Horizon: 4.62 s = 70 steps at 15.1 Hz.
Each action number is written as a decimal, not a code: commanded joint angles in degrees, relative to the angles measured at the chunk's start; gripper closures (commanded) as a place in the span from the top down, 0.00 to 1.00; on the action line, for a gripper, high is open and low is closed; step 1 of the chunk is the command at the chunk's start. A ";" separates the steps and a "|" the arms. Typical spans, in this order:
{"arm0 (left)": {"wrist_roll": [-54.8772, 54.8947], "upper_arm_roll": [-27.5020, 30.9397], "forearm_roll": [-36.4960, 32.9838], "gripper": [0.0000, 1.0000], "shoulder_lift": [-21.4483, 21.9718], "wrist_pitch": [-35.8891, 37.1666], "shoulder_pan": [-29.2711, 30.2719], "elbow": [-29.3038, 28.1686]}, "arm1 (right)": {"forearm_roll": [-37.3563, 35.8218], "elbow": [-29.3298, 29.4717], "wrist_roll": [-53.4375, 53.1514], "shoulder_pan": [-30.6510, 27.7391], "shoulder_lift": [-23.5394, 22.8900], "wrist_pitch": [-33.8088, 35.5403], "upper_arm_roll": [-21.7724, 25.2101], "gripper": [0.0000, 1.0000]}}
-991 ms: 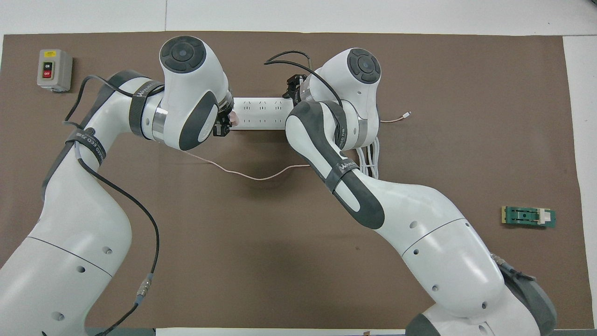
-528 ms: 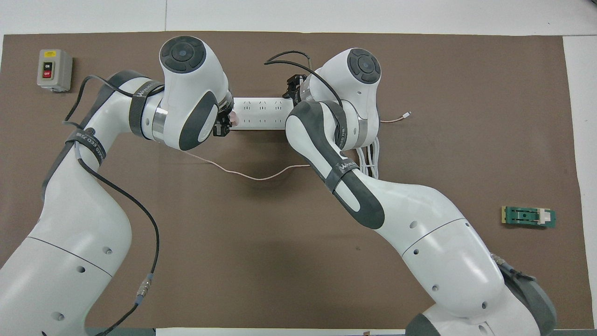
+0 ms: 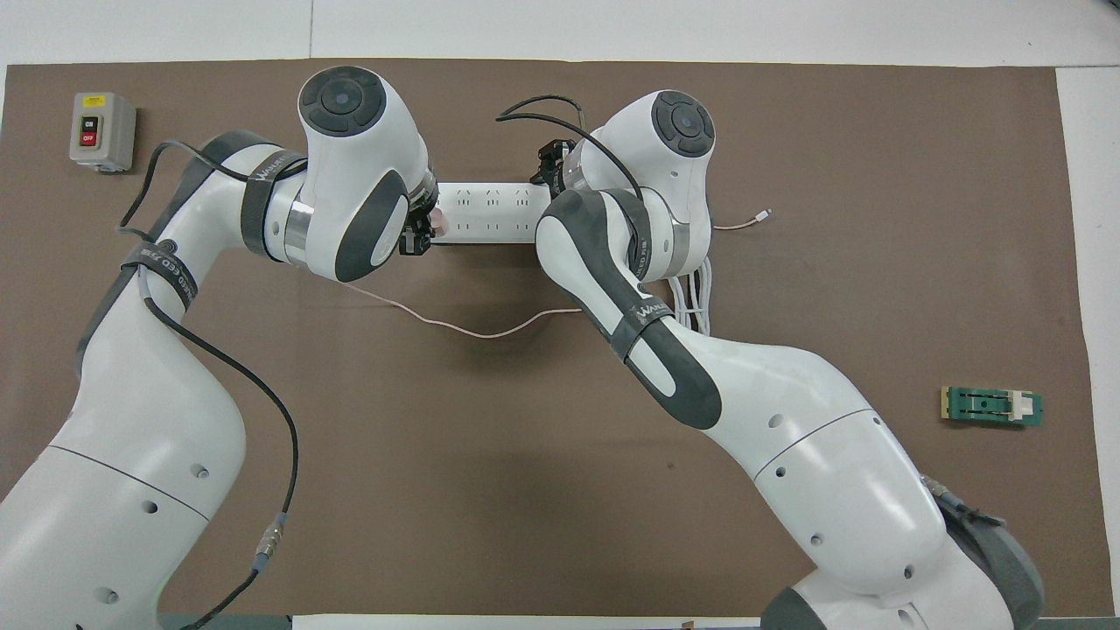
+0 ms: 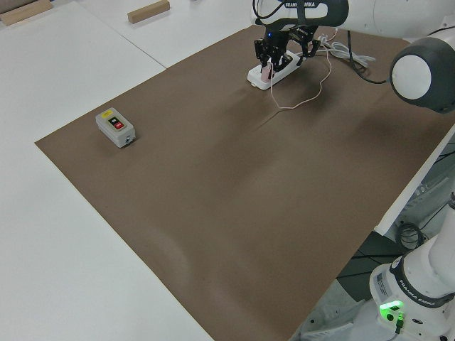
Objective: Unplug charger and place it aside
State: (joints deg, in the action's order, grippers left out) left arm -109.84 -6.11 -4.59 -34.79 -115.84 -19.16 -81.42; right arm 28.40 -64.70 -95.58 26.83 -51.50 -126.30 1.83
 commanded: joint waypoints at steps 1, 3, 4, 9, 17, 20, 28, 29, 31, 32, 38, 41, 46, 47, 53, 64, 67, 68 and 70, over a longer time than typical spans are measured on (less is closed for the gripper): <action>0.33 0.75 -1.13 0.00 6.21 5.34 -0.09 -0.05 | 0.25 -1.56 3.47 -0.72 0.00 -2.11 -0.16 0.00; 1.38 0.75 -0.95 0.00 7.89 7.19 0.35 0.03 | 0.25 -1.56 3.56 -0.72 0.00 -2.20 -0.16 0.00; 2.78 0.75 -0.95 0.00 8.25 8.33 0.52 0.12 | 0.25 -1.56 3.56 -0.72 0.00 -2.11 -0.16 0.00; 29.52 0.75 -0.08 0.00 11.58 15.09 2.44 0.21 | -0.10 -1.56 3.47 -0.63 0.00 -2.11 -0.16 0.00; 79.19 0.48 4.67 0.00 21.07 26.18 16.15 -2.85 | -0.37 -1.48 3.47 -0.98 1.57 -1.85 0.19 1.00; 93.45 0.48 5.99 0.00 24.84 26.90 20.91 -8.03 | -0.37 -1.65 3.56 -0.99 3.50 -0.88 0.89 1.00; 115.37 0.57 12.58 0.00 39.26 11.80 30.14 -35.70 | -5.38 -11.85 3.56 -0.90 13.35 -0.70 2.48 1.00; 115.55 0.57 13.19 0.00 40.32 9.25 30.06 -38.69 | -5.38 -12.11 3.56 -1.07 13.53 -0.53 2.48 1.00; 115.55 0.57 13.46 0.00 41.03 6.08 29.45 -42.40 | -5.38 -12.29 3.47 -0.55 13.97 -1.49 2.48 1.00; 115.47 0.57 13.81 0.00 41.47 3.89 29.27 -44.42 | -5.38 -12.20 3.47 -0.55 14.06 -1.93 2.39 1.00; 115.38 0.48 14.78 0.00 42.88 -12.29 25.93 -56.64 | -5.38 -12.99 3.29 -1.95 14.50 -4.22 2.48 1.00; 115.38 0.48 15.66 0.00 42.27 -17.65 25.75 -59.11 | -5.38 -15.79 4.17 -2.21 15.90 -3.78 2.39 1.00; 116.95 0.75 15.57 0.80 40.95 -18.02 27.33 -59.12 | -5.81 -16.94 13.11 -4.15 18.97 3.49 2.56 1.00; 117.31 0.66 15.57 1.00 40.86 -17.67 28.72 -59.12 | -6.60 -17.21 16.01 -4.85 19.85 6.30 2.65 1.00; 124.87 0.75 15.49 1.00 41.56 -8.90 36.38 -54.74 | -15.30 -22.20 44.30 -8.45 27.93 16.96 3.62 1.00; 117.86 3.03 8.30 1.00 39.19 17.38 35.87 -22.32 | -26.82 -23.98 84.50 -19.26 37.43 28.90 3.62 1.00; 113.19 2.50 5.03 1.00 39.28 20.73 32.97 -15.54 | -26.91 -23.63 85.03 -19.88 39.10 31.20 3.62 1.00; 112.22 2.42 5.03 1.00 39.28 21.17 32.61 -13.87 | -27.00 -23.63 86.34 -20.14 40.07 31.72 3.62 1.00; 109.94 2.42 4.94 1.00 39.10 21.97 31.56 -10.09 | -27.70 -23.63 87.49 -19.97 41.30 31.99 3.62 1.00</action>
State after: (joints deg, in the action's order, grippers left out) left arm 2.75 -4.13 1.63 6.11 -96.51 13.91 -96.90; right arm 2.38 -86.82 -10.20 7.44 -12.62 -94.64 5.99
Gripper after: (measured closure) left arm 0.000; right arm 0.000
